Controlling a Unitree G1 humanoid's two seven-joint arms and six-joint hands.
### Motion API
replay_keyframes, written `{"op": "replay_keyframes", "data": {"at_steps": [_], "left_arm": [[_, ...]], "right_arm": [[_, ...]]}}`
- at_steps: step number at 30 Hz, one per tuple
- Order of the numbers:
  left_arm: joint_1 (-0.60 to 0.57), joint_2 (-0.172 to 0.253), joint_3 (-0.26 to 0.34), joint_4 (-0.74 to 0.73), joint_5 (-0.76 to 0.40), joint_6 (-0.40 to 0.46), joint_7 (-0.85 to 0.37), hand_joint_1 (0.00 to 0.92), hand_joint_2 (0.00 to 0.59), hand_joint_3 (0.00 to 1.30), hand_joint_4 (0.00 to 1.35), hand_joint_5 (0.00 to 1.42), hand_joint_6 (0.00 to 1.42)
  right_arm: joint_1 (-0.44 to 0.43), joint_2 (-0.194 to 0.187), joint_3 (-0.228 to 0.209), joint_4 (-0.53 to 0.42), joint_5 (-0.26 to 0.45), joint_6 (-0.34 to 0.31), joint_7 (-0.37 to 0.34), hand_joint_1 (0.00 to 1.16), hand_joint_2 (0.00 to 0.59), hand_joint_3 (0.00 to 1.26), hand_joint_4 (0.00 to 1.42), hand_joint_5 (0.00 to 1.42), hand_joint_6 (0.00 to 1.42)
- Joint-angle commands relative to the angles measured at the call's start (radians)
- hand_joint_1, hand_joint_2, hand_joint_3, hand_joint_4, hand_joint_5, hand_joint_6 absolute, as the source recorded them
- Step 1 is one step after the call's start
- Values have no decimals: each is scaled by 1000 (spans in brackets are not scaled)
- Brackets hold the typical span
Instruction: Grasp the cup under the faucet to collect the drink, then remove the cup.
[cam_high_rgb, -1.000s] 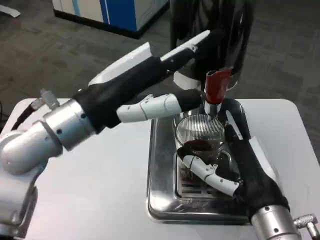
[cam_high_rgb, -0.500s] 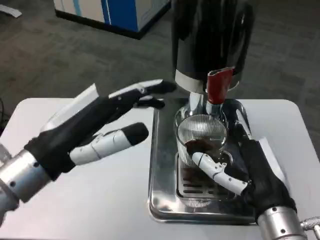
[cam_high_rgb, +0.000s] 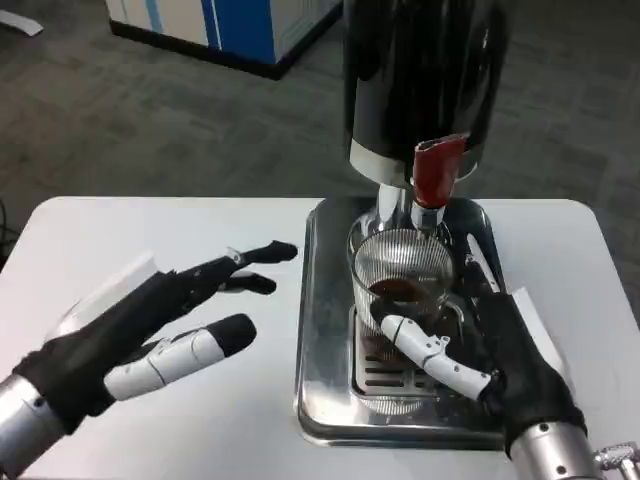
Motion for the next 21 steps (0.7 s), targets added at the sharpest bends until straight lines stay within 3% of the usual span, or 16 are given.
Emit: {"op": "replay_keyframes", "data": {"at_steps": [1, 21], "left_arm": [[18, 13, 14, 9, 15, -17, 25, 0, 79, 185, 103, 209, 137], [93, 38, 16, -27, 0, 31, 16, 7, 84, 176, 85, 197, 124]], "right_arm": [[-12, 16, 2, 33, 7, -5, -19, 622, 223, 0, 3, 100, 16], [-81, 75, 10, 153, 8, -27, -93, 652, 217, 0, 0, 87, 8]]}}
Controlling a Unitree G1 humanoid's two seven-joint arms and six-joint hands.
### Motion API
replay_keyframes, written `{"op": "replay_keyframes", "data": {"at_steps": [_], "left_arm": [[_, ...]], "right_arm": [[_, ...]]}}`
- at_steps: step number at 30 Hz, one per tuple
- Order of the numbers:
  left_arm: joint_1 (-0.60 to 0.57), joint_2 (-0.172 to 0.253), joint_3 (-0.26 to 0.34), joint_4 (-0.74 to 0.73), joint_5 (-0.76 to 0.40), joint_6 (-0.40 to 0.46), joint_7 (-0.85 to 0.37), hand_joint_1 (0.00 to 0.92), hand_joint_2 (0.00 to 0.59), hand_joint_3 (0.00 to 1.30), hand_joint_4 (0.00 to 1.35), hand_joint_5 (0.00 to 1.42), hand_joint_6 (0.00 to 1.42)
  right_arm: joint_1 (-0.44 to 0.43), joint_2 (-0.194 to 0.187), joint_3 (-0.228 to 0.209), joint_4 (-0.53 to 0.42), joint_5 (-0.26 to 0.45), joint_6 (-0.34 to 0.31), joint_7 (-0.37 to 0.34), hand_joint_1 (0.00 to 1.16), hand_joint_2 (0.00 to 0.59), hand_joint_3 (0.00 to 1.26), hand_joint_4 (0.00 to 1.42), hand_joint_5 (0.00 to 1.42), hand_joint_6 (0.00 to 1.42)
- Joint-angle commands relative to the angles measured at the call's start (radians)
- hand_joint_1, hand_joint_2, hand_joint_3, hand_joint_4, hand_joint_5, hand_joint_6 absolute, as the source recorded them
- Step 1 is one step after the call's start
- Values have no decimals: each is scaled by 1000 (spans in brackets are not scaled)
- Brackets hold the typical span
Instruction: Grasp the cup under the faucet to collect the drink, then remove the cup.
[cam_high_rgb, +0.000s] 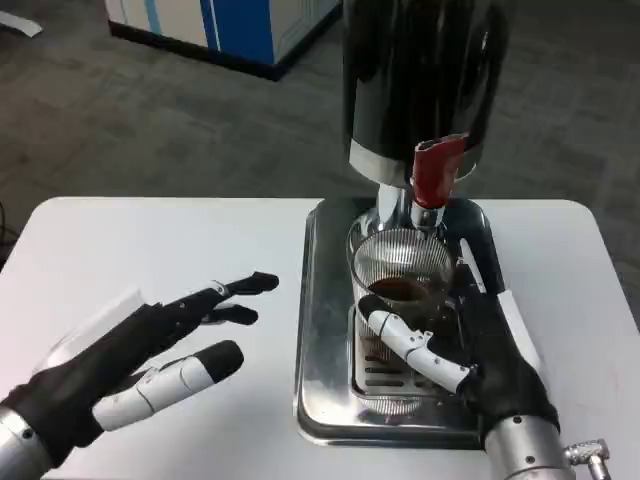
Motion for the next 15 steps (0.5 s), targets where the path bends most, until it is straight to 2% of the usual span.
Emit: {"op": "replay_keyframes", "data": {"at_steps": [1, 5, 10, 15], "left_arm": [[18, 25, 15, -19, -7, 19, -4, 8, 84, 176, 85, 197, 124], [32, 29, 15, -26, -9, 30, -4, 11, 84, 176, 84, 197, 123], [44, 36, 16, -36, -10, 39, -4, 13, 84, 176, 84, 195, 122], [55, 41, 23, -46, -15, 48, -4, 6, 84, 176, 84, 189, 122]], "right_arm": [[-21, 13, 9, 32, 7, -16, -14, 652, 217, 0, 0, 87, 7], [-29, 18, 20, 53, 1, -26, -31, 653, 217, 0, 0, 86, 4], [-33, 15, 45, 73, -16, -43, -55, 665, 208, 4, 82, 163, 48], [-29, 15, 66, 95, -43, -62, -95, 679, 213, 64, 194, 267, 120]]}}
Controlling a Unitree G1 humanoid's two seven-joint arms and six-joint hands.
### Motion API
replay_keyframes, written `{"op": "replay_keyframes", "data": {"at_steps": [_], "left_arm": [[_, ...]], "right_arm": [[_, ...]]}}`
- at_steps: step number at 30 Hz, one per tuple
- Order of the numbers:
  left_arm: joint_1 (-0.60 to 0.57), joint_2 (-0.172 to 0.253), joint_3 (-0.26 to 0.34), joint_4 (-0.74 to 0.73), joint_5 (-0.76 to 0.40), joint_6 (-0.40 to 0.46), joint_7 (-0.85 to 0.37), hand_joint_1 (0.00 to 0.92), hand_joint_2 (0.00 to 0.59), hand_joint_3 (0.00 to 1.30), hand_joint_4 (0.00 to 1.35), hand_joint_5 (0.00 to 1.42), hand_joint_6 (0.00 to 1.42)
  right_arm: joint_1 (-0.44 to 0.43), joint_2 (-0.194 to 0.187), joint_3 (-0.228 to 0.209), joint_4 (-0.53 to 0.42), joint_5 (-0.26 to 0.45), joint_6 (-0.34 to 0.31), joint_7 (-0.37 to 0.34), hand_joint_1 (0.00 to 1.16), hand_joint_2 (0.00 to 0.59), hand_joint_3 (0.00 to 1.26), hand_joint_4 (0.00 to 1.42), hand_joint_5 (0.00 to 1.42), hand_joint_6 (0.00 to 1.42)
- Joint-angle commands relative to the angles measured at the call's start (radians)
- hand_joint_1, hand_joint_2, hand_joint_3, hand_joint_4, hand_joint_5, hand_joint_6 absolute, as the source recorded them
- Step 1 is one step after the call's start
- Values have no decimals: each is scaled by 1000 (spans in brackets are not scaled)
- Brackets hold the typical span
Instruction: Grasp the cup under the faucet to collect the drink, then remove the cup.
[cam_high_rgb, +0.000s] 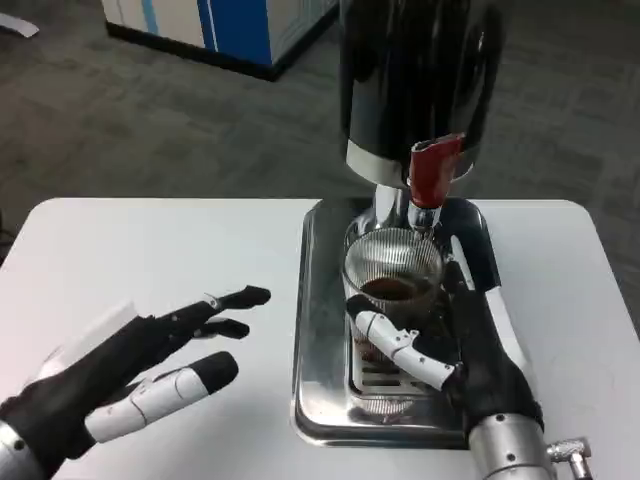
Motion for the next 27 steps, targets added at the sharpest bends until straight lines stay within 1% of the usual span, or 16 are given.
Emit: {"op": "replay_keyframes", "data": {"at_steps": [1, 2, 4, 5, 8, 10, 13, 14, 15, 17, 19, 21, 22, 26, 27], "left_arm": [[18, 20, 19, -21, -9, 17, -4, 5, 84, 176, 84, 189, 121], [21, 20, 20, -22, -10, 19, -4, 4, 82, 176, 84, 188, 121], [25, 20, 21, -23, -9, 21, -3, 2, 79, 176, 84, 187, 121], [27, 20, 21, -23, -9, 21, -5, 1, 78, 176, 84, 187, 121], [31, 18, 25, -22, -10, 20, -5, 0, 75, 176, 84, 186, 121], [33, 18, 27, -21, -11, 19, -5, 0, 74, 176, 84, 186, 118], [36, 18, 28, -17, -11, 13, -5, 0, 74, 176, 84, 186, 114], [37, 18, 28, -16, -11, 12, -5, 0, 74, 176, 84, 186, 113], [37, 18, 28, -16, -10, 12, -5, 0, 74, 176, 84, 186, 112], [36, 18, 31, -13, -13, 12, -5, 0, 73, 176, 84, 186, 110], [33, 17, 32, -8, -14, 11, -4, 0, 65, 176, 91, 185, 108], [30, 16, 32, -4, -15, 11, -3, 0, 65, 176, 92, 185, 107], [30, 16, 32, -3, -15, 10, -3, 0, 65, 176, 92, 185, 107], [23, 15, 28, 3, -14, 7, -4, 0, 65, 176, 93, 185, 106], [21, 14, 26, 4, -13, 7, -3, 0, 65, 176, 93, 185, 106]], "right_arm": [[1, 20, 26, 32, -19, -31, -36, 679, 213, 79, 210, 284, 139], [3, 23, 28, 39, -24, -37, -47, 679, 213, 86, 229, 295, 143], [4, 27, 34, 49, -30, -49, -67, 683, 209, 141, 313, 391, 223], [5, 28, 37, 54, -34, -55, -77, 690, 209, 158, 328, 416, 250], [6, 31, 47, 69, -52, -72, -113, 701, 215, 204, 383, 474, 314], [8, 36, 49, 79, -59, -85, -140, 705, 217, 250, 433, 522, 375], [16, 38, 53, 85, -66, -104, -171, 717, 223, 297, 480, 565, 431], [18, 37, 55, 86, -68, -109, -179, 719, 223, 333, 522, 599, 494], [21, 36, 58, 87, -74, -112, -190, 724, 220, 372, 556, 663, 584], [26, 33, 61, 87, -85, -118, -209, 753, 229, 427, 616, 736, 698], [32, 32, 59, 89, -94, -125, -229, 757, 230, 444, 647, 775, 786], [39, 31, 57, 90, -102, -132, -252, 775, 225, 516, 738, 869, 949], [40, 30, 56, 90, -103, -136, -259, 781, 224, 545, 762, 906, 999], [48, 25, 53, 87, -110, -158, -289, 786, 212, 617, 849, 1020, 1115], [51, 24, 51, 84, -110, -164, -296, 798, 199, 680, 900, 1083, 1179]]}}
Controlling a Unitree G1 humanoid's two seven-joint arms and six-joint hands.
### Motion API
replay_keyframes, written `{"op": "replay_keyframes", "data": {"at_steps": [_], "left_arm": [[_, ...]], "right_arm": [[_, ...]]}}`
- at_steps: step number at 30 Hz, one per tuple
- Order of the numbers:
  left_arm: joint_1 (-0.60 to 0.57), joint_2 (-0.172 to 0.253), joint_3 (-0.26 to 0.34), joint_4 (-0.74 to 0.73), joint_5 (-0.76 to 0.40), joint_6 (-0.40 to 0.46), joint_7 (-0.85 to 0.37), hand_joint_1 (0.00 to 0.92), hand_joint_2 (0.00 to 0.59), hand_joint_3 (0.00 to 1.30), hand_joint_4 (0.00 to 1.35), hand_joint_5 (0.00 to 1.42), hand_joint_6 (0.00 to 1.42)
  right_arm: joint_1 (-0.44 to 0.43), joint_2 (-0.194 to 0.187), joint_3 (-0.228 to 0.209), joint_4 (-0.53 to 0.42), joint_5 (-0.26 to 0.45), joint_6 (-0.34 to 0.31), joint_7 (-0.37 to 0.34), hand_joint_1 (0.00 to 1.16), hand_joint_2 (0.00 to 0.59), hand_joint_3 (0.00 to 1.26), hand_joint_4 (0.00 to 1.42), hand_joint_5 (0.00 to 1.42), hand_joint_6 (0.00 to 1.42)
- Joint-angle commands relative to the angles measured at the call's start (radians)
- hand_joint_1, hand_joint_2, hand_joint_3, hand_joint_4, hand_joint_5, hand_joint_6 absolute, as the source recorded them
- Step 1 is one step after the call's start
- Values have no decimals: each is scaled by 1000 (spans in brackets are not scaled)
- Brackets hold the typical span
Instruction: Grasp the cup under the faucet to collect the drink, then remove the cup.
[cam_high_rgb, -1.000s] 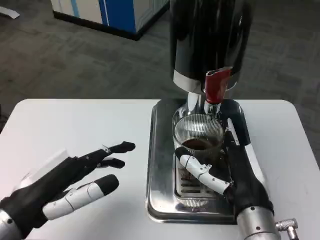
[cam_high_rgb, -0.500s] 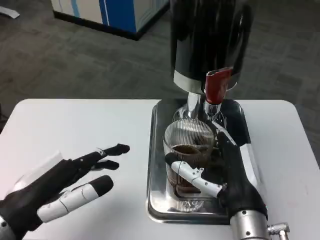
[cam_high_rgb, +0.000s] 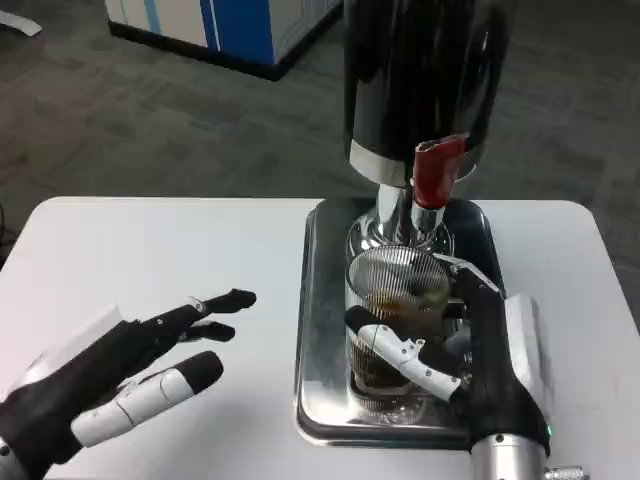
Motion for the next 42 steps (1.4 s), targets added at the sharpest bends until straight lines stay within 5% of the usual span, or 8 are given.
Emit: {"op": "replay_keyframes", "data": {"at_steps": [1, 8, 14, 29, 42], "left_arm": [[-8, 8, 0, 11, -3, -6, -3, 0, 66, 176, 93, 185, 106], [-52, 5, -11, 29, 2, -4, -2, 0, 69, 176, 94, 179, 106], [-88, 1, -16, 40, 2, -3, 1, 0, 70, 176, 94, 175, 106], [-159, -2, -27, 41, -1, 6, 8, 0, 71, 176, 94, 175, 105], [-141, 2, -31, -85, 6, 39, 8, 0, 62, 176, 88, 166, 105]], "right_arm": [[18, 25, -5, -1, -10, -45, -42, 801, 197, 700, 915, 1115, 1200], [54, 17, -32, -52, -4, -106, -71, 823, 172, 865, 1082, 1320, 1419], [93, -8, -60, -130, 12, -123, -32, 846, 166, 952, 1163, 1404, 1424], [253, -105, -150, -378, 54, -122, 160, 865, 151, 1020, 1209, 1424, 1424], [352, -128, -232, -532, 137, -145, 256, 857, 169, 1057, 1282, 1424, 1424]]}}
